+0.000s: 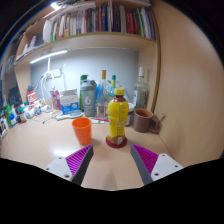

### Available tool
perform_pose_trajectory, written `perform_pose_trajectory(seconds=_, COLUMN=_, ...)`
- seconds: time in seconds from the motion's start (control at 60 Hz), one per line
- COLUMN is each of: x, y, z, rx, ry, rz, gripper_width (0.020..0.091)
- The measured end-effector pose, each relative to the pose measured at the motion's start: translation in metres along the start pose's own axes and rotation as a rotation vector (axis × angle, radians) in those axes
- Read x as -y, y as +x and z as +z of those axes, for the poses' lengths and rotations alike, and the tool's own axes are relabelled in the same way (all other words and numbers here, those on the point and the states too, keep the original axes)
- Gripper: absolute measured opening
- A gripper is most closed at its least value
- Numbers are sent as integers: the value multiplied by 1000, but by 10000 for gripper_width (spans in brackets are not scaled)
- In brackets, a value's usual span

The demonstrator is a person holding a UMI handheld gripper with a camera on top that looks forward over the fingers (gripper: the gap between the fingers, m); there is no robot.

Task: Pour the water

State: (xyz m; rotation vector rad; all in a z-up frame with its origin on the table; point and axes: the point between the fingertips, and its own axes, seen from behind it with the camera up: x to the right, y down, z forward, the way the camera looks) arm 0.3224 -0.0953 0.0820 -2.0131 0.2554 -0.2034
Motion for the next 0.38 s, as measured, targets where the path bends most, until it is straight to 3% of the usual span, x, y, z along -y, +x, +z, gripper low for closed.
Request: perform_pose_trajectory(seconds=0.383, x=29, y=-68, z=-242, rx=-10, ry=63, rz=62, gripper_width=844)
